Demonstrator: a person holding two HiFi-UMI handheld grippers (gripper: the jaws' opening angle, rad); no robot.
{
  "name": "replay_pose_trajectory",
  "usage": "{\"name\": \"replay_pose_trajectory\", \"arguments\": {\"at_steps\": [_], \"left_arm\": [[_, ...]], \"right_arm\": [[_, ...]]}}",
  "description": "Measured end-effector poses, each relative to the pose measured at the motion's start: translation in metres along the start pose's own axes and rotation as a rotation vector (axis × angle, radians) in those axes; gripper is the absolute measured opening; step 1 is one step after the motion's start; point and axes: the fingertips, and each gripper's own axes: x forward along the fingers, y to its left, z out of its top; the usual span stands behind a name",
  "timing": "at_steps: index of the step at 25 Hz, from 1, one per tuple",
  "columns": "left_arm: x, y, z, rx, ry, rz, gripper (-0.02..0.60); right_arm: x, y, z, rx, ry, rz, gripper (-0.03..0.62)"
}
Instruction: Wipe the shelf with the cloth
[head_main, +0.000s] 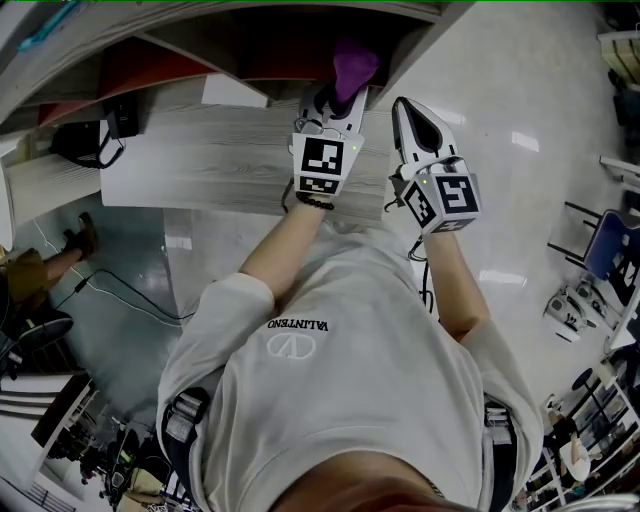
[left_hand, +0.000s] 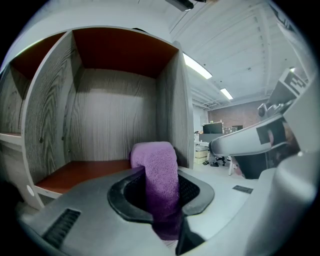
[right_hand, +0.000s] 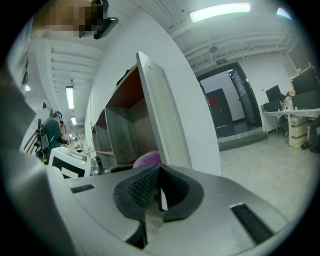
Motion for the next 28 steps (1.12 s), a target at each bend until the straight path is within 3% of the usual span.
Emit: {"name": "replay_pose_trajectory", "arguments": {"at_steps": [28], "left_arm": [[0.013,-0.031,0.003,0.057,0.031,-0.075,0.097]], "right_arm": [[-0.008,-0.008,0.011,-0.004,-0.018,0.004,-0.002]]}}
